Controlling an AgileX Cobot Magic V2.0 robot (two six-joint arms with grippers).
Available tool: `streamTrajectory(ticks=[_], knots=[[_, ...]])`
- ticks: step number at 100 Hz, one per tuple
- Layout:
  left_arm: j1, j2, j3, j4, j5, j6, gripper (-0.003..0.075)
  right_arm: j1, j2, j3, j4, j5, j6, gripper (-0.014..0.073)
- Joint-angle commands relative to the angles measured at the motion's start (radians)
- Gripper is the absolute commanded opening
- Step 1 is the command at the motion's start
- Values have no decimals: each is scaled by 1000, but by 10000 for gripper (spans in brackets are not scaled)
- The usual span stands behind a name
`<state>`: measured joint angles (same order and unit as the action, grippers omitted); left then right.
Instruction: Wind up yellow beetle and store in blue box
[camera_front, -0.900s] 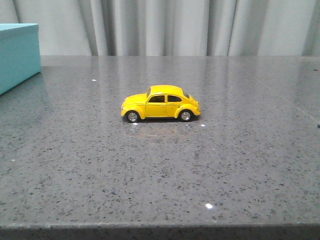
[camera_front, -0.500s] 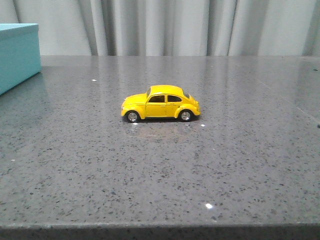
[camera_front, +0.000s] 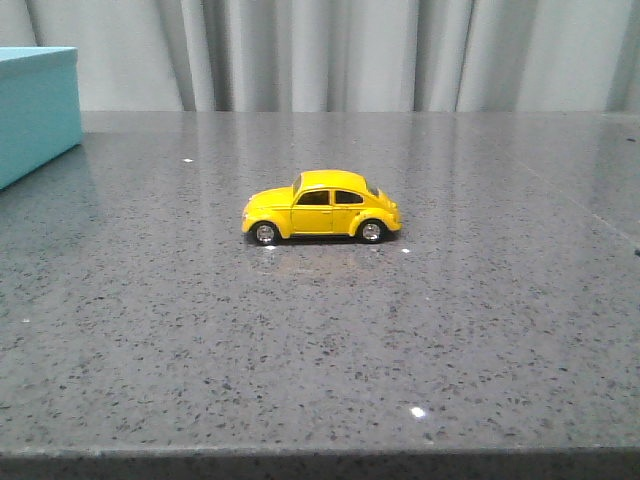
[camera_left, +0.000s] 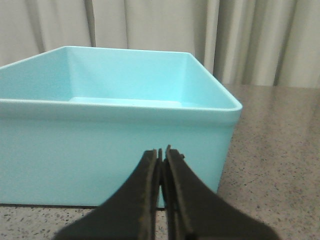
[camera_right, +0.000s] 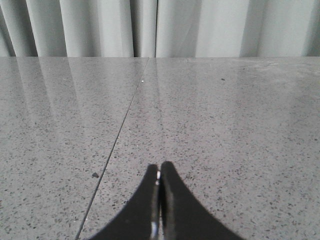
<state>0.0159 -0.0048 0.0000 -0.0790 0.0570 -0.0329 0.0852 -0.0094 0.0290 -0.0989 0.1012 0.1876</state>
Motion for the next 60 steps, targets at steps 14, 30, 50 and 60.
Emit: streamTrajectory(ticks=[14,30,50,60], knots=[[-7,-33,19,-10,-109,-1,-19,-5,-23,-17,-4,-89,-3,-67],[-7,-29,-30,-10,-71,-1,-19,-5,-23,-24,21,-101,-3,-67],[-7,51,-162,0,41,-1,-19,-5,30,-79,61,-63,-3,-58],[-9,120,-218,0,37,-1,-19,-5,92,-140,60,-1,-3,-58]])
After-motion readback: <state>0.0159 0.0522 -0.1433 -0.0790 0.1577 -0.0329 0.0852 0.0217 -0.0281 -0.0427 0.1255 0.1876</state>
